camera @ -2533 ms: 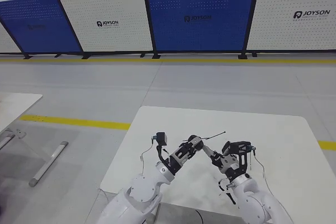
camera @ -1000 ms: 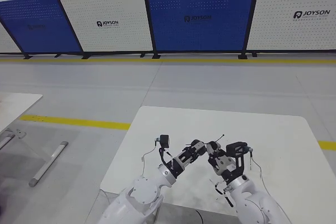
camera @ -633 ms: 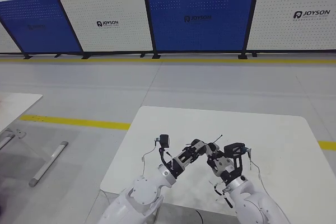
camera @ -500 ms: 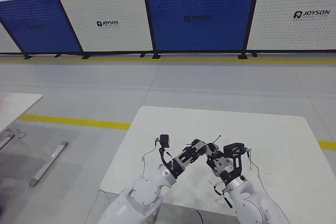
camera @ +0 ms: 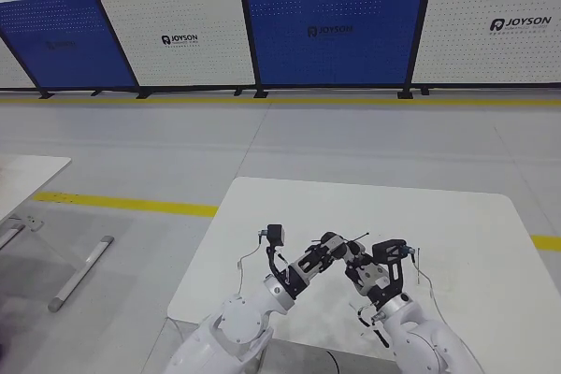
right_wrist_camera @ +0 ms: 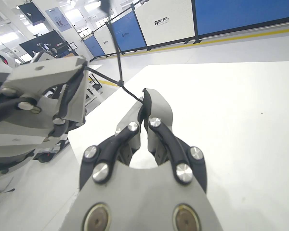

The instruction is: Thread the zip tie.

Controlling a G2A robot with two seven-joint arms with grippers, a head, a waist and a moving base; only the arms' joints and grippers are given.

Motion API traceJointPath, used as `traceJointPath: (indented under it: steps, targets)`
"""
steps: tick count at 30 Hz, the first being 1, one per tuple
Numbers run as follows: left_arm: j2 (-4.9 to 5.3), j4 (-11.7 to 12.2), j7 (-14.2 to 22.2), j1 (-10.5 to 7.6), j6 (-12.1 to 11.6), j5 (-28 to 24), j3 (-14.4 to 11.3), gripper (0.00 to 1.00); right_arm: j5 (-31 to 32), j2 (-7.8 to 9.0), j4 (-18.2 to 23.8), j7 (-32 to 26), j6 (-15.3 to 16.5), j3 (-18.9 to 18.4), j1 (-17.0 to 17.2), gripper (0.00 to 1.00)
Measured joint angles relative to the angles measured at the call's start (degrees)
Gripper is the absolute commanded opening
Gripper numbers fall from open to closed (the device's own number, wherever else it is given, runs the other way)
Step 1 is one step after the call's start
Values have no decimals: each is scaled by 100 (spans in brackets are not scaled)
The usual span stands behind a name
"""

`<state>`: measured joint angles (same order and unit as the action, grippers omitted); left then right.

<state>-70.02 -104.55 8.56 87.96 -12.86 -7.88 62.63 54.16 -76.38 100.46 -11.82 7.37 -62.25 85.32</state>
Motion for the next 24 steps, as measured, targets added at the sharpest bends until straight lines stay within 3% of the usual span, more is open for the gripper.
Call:
traceJointPath:
  steps: [21, 23, 24]
  targets:
    - [15, -207, -22, 122, -128, 19, 67, 0, -47, -3, -417, -36, -49, 31, -171, 0]
    - [15, -206, -52, 123, -105, 36, 67, 0, -80, -4, -425, -24, -57, 31, -170, 100]
    - [13, -198, -88, 120, -82, 58, 68, 0, -103, -5, -424, -10, -62, 28, -168, 100]
